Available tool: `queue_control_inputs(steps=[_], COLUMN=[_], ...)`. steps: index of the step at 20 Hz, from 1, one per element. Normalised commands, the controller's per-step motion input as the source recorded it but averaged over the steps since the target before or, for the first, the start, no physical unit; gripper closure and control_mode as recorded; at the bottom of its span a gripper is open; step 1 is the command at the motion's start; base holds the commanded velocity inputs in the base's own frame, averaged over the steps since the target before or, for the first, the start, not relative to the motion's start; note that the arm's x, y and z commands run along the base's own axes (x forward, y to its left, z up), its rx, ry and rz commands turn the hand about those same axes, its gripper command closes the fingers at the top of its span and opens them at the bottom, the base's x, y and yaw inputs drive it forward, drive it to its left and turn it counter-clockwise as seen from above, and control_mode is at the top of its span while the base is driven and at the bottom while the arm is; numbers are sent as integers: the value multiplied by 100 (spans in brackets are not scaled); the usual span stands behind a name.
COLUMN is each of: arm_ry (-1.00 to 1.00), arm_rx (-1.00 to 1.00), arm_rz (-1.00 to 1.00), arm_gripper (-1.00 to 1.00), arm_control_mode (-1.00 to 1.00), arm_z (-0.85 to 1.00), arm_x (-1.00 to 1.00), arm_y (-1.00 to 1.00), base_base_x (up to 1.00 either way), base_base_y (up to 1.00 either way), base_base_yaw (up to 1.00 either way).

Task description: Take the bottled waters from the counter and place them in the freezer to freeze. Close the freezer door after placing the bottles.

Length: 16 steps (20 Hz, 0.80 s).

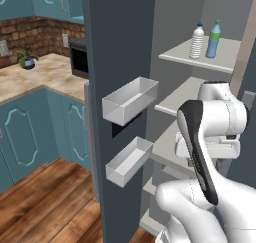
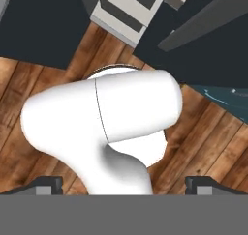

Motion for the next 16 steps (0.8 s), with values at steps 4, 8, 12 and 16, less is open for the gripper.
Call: queue_control_inputs(steps=[4, 8, 12, 16], arm_ry=[6, 5, 0, 0], arm_rx=[0, 0, 0, 0], arm_rz=[2, 0, 0, -1], arm_gripper=[-100, -100, -100, -100], arm_control_mode=[-100, -100, -100, -100], arm_z=[-54, -14, 0, 0], arm_x=[2, 0, 0, 0], arm_y=[0, 0, 0, 4], base_base_x=[0, 0, 0, 0], base_base_y=[0, 0, 0, 0], base_base_yaw=[0, 0, 0, 0])
